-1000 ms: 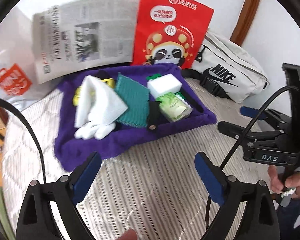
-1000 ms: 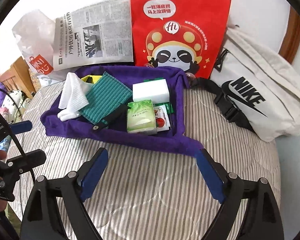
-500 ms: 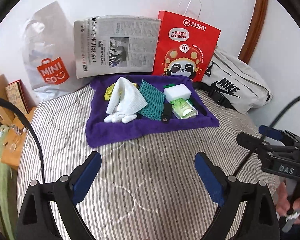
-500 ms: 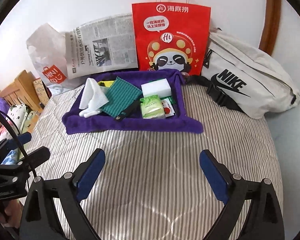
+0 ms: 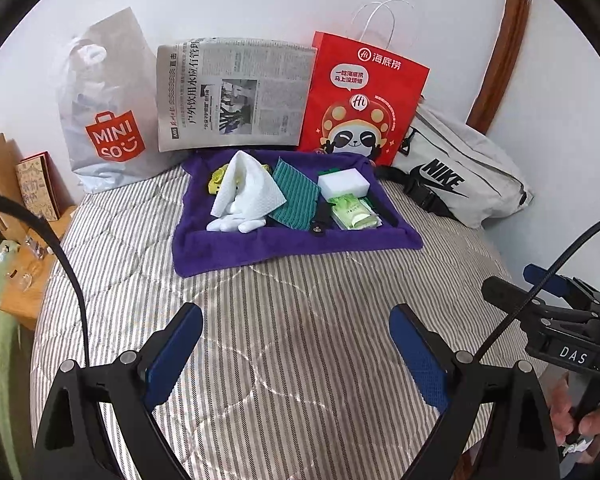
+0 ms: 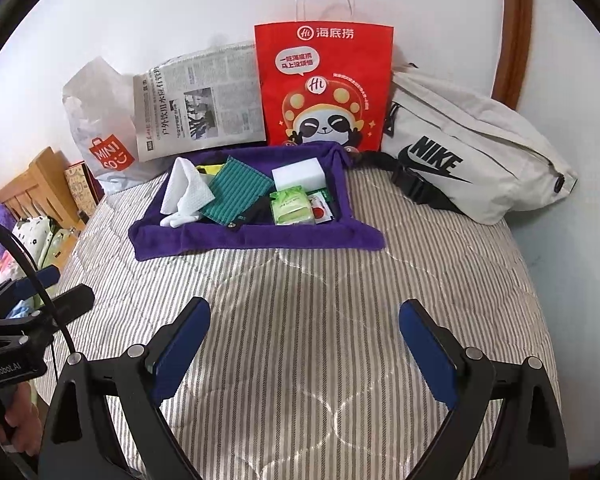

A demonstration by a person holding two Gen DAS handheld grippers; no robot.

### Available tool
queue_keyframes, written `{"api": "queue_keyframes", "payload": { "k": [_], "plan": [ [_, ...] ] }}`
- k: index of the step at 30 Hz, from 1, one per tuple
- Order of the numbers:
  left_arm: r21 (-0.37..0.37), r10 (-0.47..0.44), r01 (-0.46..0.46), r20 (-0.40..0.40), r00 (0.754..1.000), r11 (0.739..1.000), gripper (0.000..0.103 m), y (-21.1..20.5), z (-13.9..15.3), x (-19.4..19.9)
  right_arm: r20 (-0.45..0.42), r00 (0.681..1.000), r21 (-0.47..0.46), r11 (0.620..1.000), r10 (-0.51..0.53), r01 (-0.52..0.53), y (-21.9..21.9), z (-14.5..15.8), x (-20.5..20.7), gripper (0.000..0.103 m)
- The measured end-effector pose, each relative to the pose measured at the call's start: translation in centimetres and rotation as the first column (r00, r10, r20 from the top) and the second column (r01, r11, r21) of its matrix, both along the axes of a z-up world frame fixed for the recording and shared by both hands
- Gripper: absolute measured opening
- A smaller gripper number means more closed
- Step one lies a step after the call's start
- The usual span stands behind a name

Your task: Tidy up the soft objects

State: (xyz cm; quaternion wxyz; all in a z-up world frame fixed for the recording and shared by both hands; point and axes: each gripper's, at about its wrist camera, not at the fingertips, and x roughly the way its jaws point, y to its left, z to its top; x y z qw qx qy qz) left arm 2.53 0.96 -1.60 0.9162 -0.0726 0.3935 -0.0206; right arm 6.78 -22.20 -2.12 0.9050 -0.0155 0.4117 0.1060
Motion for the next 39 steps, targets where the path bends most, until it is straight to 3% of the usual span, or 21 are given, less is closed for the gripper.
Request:
{"api": "queue_keyframes", "payload": {
  "k": [39],
  "plan": [
    [0.009, -0.014, 0.015, -0.007, 1.000, 1.000, 0.095, -0.2, 0.3, -1.5, 0.003, 1.000, -0.010, 1.000, -0.017, 0.017, -0.8, 0.4, -0.8, 0.095]
  ]
}}
